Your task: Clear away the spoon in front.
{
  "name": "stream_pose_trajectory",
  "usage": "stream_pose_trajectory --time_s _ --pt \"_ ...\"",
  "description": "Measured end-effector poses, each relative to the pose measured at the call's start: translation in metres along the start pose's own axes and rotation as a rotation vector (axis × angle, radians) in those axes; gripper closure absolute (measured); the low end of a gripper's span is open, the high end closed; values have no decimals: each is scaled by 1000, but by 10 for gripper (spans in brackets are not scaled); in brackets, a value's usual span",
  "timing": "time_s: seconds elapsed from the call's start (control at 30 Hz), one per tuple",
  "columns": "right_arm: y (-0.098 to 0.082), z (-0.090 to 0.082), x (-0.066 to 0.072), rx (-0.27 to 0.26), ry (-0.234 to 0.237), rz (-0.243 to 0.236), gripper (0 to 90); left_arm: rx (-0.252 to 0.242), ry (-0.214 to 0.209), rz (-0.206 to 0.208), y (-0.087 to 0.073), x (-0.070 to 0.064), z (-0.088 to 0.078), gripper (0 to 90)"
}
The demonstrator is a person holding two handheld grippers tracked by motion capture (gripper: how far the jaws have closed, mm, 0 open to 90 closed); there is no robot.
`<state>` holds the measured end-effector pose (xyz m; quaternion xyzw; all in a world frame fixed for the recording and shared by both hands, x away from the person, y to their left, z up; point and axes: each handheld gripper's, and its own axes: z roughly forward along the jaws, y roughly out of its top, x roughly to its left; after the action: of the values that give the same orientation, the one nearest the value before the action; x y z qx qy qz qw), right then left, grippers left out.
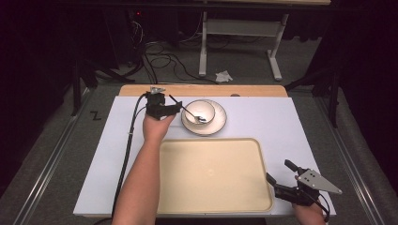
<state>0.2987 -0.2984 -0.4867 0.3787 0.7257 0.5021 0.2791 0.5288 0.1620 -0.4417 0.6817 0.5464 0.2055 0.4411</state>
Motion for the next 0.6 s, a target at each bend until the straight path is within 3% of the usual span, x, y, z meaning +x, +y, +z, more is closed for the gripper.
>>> stream_pose_trajectory --time_s 0.2,0.3,0.53,0.6 --pt "0 -1 2 0 4 0 155 -13 23 -70 7 8 4 287" --pt "0 -1 4 2 11 -3 155 -10 12 -95 8 11 5 337" --pt "0 1 6 5 18 -13 156 -34 -45 -155 10 16 5 571" --pt "0 1 7 9 21 -10 157 -30 -78 -161 9 18 4 704"
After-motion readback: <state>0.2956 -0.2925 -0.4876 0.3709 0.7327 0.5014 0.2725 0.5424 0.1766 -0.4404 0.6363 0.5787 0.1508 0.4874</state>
